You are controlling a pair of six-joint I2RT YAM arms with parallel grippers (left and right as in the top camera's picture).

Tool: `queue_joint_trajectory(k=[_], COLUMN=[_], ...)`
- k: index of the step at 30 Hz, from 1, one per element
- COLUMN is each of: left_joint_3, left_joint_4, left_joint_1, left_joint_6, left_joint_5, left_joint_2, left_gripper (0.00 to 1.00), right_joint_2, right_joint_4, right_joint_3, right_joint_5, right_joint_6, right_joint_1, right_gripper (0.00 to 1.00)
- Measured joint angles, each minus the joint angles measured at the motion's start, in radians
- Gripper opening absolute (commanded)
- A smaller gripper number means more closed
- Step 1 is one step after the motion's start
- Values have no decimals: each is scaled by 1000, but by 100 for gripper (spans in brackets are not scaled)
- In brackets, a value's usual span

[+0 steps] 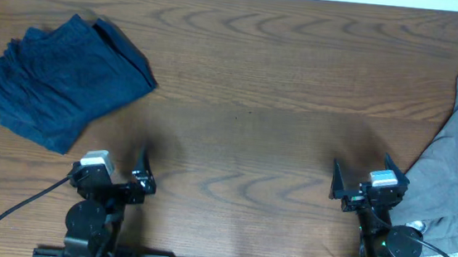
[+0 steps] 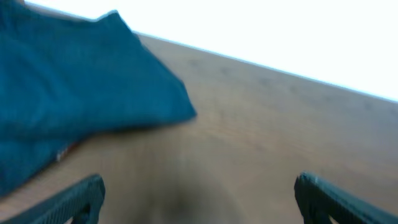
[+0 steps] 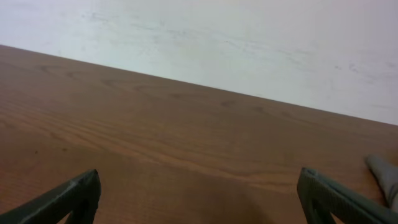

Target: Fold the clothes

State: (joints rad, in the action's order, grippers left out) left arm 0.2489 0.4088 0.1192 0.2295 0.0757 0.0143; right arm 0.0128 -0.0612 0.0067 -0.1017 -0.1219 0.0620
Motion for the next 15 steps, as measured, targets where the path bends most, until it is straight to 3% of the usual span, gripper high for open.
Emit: queue_joint_trajectory(k=[8,15], left_joint_3=[-196,-232], left_joint_4=[-392,-394], left_joint_1=[-61,-86], left_joint_6=[-107,-128], left_joint_5=[6,6], left_joint_2=[-5,-3], left_gripper=[98,98], right_joint_2=[0,0], right_joint_4=[0,0], right_joint_3=[0,0], right_joint_5=[0,0], right_joint_6=[0,0], right_joint_1=[0,0], right_gripper=[99,99])
